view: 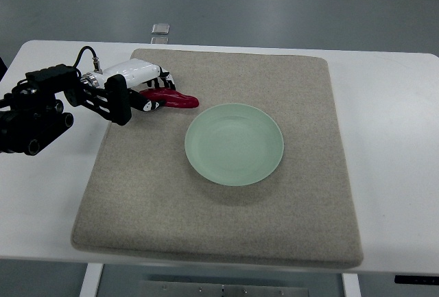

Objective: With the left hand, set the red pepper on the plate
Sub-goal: 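Close the left hand fingers around the red pepper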

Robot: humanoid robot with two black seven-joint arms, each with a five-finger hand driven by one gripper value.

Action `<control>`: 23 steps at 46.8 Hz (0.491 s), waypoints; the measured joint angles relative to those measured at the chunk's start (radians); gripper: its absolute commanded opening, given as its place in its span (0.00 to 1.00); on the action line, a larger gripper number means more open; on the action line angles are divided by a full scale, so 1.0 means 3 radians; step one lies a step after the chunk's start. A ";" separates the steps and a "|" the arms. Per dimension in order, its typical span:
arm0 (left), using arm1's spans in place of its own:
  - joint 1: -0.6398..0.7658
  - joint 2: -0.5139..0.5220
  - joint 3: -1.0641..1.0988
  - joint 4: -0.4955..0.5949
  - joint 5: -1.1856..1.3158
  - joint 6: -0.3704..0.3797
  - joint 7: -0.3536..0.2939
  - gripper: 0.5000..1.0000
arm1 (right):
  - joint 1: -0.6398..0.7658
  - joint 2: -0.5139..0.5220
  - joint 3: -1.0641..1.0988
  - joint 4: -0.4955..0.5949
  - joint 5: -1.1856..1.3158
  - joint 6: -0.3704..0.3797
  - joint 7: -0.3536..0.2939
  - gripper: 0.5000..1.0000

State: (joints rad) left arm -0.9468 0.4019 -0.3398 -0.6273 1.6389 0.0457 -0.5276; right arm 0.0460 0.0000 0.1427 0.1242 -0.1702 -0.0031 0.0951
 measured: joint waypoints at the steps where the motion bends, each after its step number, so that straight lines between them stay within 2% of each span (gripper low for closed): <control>1: 0.0003 0.0000 0.0001 0.0000 -0.0009 0.0000 0.0000 0.00 | 0.0000 0.0000 0.0000 0.0000 0.0000 0.0000 0.0000 0.86; 23: 0.0008 -0.0006 -0.0043 -0.0030 -0.0316 0.0155 -0.0009 0.00 | 0.0000 0.0000 0.0000 0.0000 0.0000 0.0000 0.0000 0.86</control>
State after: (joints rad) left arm -0.9444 0.4000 -0.3526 -0.6362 1.5441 0.0921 -0.5302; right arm 0.0460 0.0000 0.1427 0.1242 -0.1702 -0.0031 0.0951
